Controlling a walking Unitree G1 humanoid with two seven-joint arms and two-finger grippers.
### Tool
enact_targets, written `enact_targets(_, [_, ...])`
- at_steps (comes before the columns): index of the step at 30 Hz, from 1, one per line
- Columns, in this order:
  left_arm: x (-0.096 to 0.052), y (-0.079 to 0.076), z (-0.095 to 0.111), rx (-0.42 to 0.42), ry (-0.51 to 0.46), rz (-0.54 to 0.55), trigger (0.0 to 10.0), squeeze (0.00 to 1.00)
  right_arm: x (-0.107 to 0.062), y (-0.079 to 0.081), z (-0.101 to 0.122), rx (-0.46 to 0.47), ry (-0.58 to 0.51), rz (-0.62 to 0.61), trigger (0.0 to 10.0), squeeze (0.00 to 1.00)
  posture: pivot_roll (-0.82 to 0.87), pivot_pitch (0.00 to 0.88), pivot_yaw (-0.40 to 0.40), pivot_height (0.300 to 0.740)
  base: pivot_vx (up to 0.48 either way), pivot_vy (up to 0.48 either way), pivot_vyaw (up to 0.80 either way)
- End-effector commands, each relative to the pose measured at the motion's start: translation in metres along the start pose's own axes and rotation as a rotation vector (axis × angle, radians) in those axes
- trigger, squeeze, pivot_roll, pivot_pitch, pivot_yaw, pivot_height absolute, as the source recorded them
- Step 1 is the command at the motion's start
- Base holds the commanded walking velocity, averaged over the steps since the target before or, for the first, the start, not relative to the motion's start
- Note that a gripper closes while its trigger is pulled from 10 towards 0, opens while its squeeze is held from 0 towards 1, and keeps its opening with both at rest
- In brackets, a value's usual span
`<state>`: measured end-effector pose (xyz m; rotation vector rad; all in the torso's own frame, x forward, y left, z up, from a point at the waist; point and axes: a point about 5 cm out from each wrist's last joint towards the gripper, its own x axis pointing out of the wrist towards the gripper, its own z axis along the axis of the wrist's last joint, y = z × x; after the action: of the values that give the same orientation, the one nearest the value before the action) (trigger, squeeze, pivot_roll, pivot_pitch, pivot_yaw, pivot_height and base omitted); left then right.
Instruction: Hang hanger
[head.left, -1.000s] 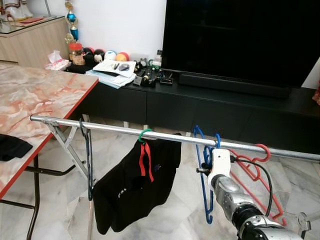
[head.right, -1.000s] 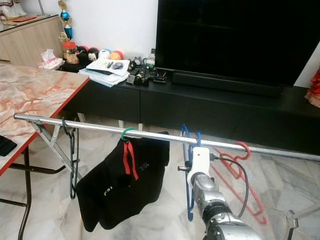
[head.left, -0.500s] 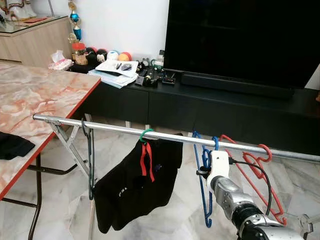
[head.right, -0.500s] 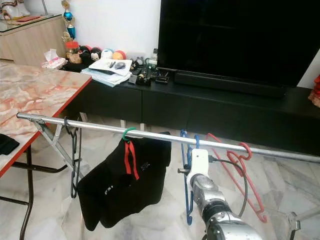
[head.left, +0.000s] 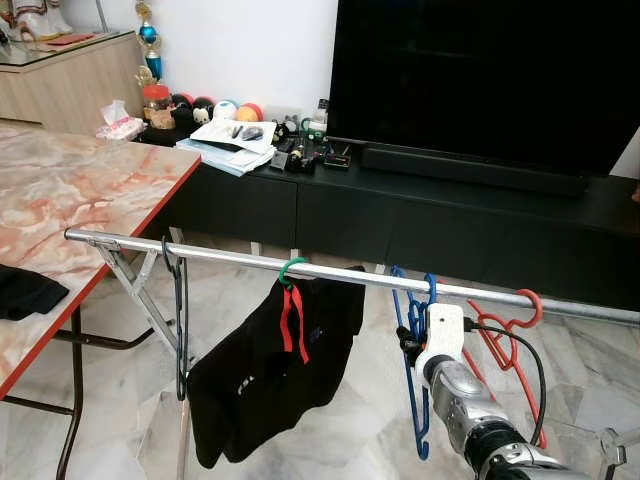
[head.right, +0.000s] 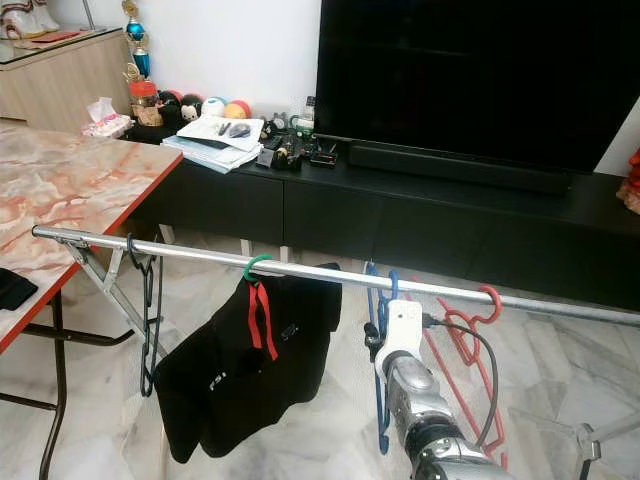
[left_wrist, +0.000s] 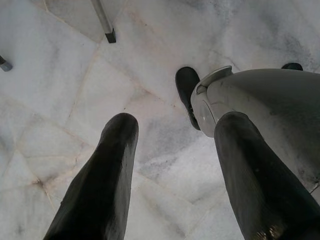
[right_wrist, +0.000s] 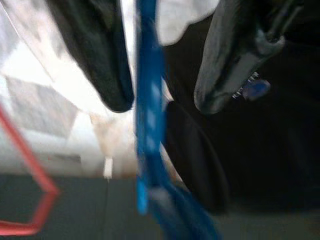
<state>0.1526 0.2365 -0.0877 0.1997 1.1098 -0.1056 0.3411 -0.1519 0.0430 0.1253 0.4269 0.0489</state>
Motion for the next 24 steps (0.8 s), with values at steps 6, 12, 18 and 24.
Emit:
enact_targets(6, [0.0, -0.002, -0.005, 0.015, 0.016, 0.005, 10.0, 0.0, -0.007, 0.004, -0.001, -0.012, -0.154, 0.051, 10.0, 1.0, 0.08, 0.0, -0.052, 0.74, 0.0, 0.0, 0.0])
enact_targets(12, [0.0, -0.002, -0.006, 0.02, 0.014, 0.005, 10.0, 0.0, -0.014, 0.001, -0.005, 0.019, -0.232, 0.036, 10.0, 0.46, 0.08, 0.0, -0.053, 0.74, 0.0, 0.0, 0.0])
enact_targets(18, [0.0, -0.002, -0.006, 0.011, 0.006, 0.008, 10.0, 0.0, -0.021, -0.001, -0.006, 0.047, -0.31, 0.016, 10.0, 0.0, 0.07, 0.0, -0.055, 0.74, 0.0, 0.0, 0.0])
enact_targets(24, [0.0, -0.001, -0.006, 0.017, 0.004, 0.017, 10.0, 0.0, -0.028, -0.001, -0.006, 0.076, -0.371, -0.005, 10.0, 0.0, 0.07, 0.0, -0.053, 0.74, 0.0, 0.0, 0.0])
